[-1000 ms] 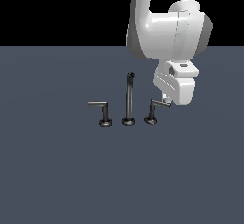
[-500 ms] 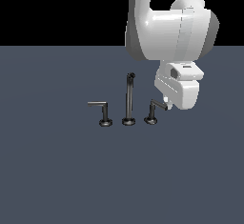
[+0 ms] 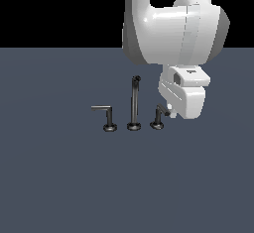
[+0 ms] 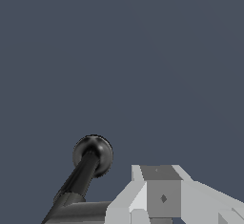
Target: Turn on the faucet by rotating a designated handle.
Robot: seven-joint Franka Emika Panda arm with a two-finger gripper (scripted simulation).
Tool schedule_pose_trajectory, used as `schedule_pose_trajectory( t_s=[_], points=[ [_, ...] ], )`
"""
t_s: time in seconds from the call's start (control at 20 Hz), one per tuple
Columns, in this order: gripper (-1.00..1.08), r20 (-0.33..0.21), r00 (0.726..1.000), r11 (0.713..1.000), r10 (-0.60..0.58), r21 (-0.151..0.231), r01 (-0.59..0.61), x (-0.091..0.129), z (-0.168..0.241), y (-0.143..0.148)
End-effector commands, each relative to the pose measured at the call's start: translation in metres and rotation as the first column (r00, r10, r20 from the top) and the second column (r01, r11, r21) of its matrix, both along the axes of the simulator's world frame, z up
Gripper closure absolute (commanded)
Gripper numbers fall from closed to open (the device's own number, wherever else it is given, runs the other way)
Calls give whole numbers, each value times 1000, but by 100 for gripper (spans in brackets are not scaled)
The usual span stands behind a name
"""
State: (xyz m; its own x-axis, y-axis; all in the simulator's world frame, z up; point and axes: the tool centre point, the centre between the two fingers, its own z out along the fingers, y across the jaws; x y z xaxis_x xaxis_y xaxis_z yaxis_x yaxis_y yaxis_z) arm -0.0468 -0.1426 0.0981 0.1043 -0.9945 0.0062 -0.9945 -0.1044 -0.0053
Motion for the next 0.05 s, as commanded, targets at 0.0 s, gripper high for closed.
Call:
schedule_pose_trajectory(
  t_s=[0.0],
  points=[
    [108, -5, 1000, 1000, 18, 5, -18, -4, 0, 16]
  ],
)
